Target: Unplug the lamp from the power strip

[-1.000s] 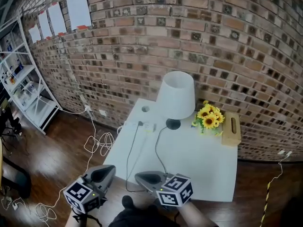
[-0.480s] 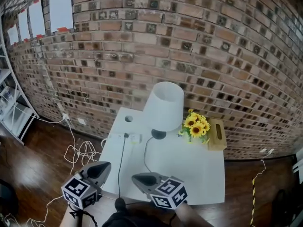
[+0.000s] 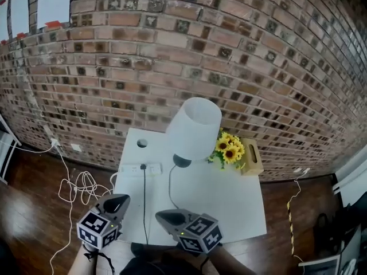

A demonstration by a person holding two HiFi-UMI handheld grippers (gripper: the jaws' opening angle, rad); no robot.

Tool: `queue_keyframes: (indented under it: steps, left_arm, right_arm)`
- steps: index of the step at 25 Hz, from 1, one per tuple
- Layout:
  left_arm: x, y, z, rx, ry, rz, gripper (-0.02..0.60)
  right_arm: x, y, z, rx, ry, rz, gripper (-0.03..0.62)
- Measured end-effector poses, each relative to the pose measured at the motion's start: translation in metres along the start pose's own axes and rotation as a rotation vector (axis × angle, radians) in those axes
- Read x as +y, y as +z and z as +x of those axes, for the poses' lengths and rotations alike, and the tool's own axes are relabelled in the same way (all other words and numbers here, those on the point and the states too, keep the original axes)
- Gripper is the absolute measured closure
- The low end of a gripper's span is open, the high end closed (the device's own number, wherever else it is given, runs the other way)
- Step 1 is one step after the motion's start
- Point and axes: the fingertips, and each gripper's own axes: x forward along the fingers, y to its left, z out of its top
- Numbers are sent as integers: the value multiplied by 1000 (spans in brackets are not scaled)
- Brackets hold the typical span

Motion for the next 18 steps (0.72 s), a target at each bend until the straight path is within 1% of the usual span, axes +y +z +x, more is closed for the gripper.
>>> queue_keyframes:
  steps: [5, 8, 10, 12, 18]
  left_arm:
    - [32, -15, 20, 47, -29, 19, 566]
    - [51, -19, 36, 54, -34, 28, 566]
    - [59, -21, 48, 70, -31, 50, 566]
    - [65, -22, 59, 90, -32, 82, 566]
    - [67, -31, 93, 172, -40, 172, 566]
  right_arm:
    - [-15, 4, 13, 8, -90, 12, 597]
    - [-28, 5, 20, 18, -125, 10, 597]
    - [-39, 6, 25, 28, -148, 2, 597]
    - [-49, 9, 31, 37, -161, -10, 597]
    - [-87, 12, 57, 65, -158, -27, 597]
